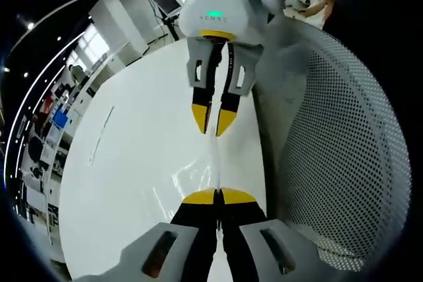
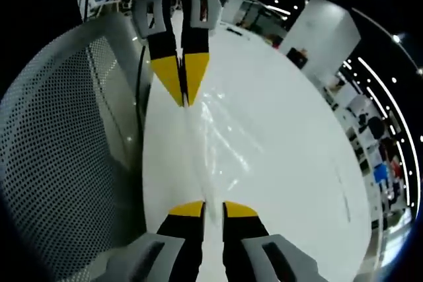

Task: Open the resealable bag by pulling the two sides of the seal apart until the entire bag opening is separated and visibly accessible.

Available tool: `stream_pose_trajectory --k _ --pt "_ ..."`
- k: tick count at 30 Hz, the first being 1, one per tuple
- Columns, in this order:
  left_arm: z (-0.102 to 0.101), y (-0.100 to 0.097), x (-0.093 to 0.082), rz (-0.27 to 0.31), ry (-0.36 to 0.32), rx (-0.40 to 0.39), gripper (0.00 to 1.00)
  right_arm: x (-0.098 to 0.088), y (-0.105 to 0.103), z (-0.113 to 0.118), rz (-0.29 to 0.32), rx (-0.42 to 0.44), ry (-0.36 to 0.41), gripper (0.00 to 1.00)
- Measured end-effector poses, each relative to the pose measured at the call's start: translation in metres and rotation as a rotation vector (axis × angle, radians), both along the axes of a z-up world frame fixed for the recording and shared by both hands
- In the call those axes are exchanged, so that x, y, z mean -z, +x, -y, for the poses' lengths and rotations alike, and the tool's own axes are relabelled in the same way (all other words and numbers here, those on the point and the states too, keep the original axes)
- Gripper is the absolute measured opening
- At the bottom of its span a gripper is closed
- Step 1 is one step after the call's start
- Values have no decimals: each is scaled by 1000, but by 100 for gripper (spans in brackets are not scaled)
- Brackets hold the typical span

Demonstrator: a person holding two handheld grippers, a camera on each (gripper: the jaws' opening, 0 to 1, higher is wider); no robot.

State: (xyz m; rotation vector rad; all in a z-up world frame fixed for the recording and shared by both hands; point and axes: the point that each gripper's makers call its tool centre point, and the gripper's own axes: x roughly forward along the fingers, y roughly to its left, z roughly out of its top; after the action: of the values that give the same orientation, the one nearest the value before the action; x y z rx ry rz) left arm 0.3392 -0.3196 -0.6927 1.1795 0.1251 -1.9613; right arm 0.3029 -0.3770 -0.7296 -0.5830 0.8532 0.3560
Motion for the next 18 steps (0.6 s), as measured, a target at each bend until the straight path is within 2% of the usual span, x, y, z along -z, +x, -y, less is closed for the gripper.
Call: stream_pose_trajectory --k 8,10,18 --pt "2 2 -3 1 -12 -10 0 -12 1 -16 30 -32 10 4" --pt "4 4 -6 12 -32 -13 0 -12 2 -18 29 -38 10 4" --pt "3 1 -8 14 -42 12 0 -7 4 -16 16 -52 -9 2"
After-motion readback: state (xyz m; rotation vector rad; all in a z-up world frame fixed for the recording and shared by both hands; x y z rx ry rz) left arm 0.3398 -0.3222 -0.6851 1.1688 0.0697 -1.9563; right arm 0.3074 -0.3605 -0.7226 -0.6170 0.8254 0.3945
